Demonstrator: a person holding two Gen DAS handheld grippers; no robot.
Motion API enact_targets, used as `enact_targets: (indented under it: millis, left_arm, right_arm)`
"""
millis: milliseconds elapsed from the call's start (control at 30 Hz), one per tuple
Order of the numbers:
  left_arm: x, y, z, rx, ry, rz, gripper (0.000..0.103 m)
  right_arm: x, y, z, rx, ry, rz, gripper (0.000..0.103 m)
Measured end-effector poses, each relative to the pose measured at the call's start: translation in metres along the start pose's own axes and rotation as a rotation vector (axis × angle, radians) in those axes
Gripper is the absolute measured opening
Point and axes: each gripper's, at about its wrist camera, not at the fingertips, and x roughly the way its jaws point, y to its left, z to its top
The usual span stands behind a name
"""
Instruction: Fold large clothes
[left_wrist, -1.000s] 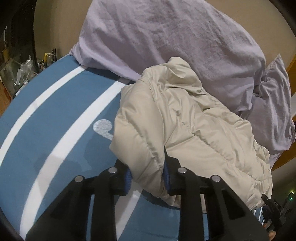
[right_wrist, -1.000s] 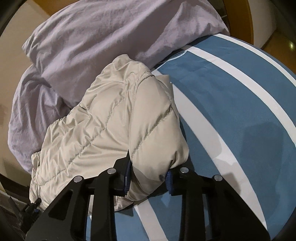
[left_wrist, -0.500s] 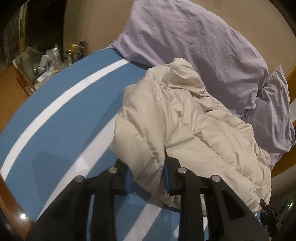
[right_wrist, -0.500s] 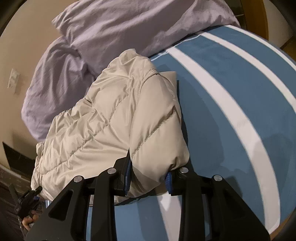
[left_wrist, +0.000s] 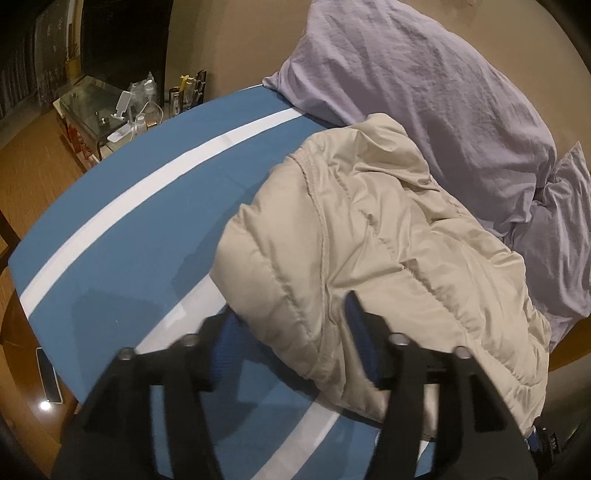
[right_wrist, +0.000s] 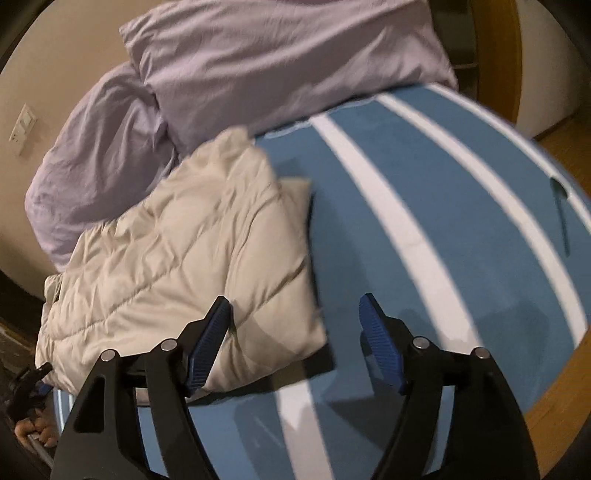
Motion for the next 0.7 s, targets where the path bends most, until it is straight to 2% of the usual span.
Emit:
enact_targets:
  millis: [133, 267, 500, 700]
  left_arm:
    - [0.003, -0.003, -0.002, -0.002, 0.007, -0.012, 0.078]
    - [0.009, -0.006, 0.0, -0.004, 0.009, -0.003, 0.085]
    - [0.024, -0.002, 0.002, -0.063, 0.025, -0.016, 0.09]
    - [0.036, 0.001, 0.004, -0.134, 0.041, -0.045, 0.092]
  right_arm:
    - [-0.005, 0.026, 0.009, -0.094, -0.049, -0.003, 0.074]
    - [-0.002, 0.063, 0.012, -0.199, -0.069, 0.026, 0.074]
    - [0.023, 0.14, -0.001, -0.376, -0.034, 0.102, 0.074]
    - [0.044, 0.188, -0.033, -0.491, -0.011, 0.107, 0.074]
